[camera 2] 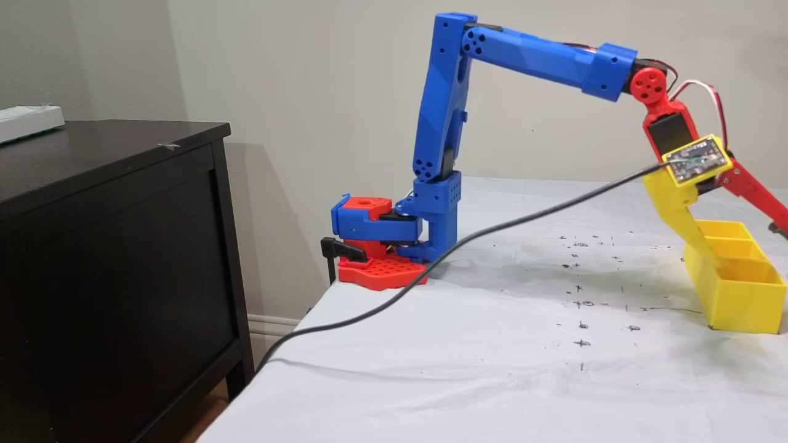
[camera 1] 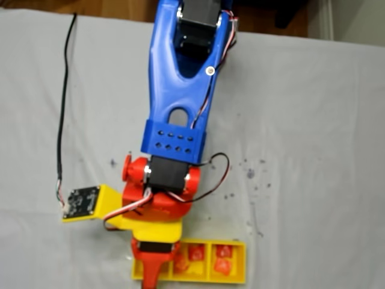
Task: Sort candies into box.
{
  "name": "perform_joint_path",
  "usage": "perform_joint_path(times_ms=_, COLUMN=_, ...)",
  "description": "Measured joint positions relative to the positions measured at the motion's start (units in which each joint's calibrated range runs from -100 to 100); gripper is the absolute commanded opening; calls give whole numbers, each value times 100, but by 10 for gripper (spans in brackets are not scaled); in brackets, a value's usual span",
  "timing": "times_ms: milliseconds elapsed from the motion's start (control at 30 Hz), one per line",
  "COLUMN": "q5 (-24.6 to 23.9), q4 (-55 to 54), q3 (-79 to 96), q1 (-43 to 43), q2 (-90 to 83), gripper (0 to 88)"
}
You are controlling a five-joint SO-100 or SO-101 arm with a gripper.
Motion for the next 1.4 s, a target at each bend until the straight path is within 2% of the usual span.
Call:
perform_joint_path(times_ms=167, q5=0, q4=56, q3=0, q1=0, q2=0, gripper=259)
perform_joint_path(times_ms=300, q5=20, q4=95, q3=-9, q1=0, q2=0, gripper=155)
perform_joint_path(times_ms=367, q5=10, q4=95, q3=-9, q1=0, q2=0, gripper=53)
perform_joint_path(times_ms=400, q5=0, q4=95, q3=-9, q1=0, q2=0, gripper=44)
perform_joint_path(times_ms=700, q5=-156, q4=8, q3=-51, q1=187, q2=-152, gripper=2)
perform_joint_path(times_ms=1000, q5=-405, q4=-770, q3=1001, q1=179, q2=-1582, gripper=2)
perform_joint_path(times_ms=1167, q5=-396, q4=-1063, q3=2198, q1=0, q2=-2851, gripper=2)
perform_joint_path(times_ms=1400, q5=-269, q4=-1087, q3=4893, q1=-203, q2=-5795, gripper=2)
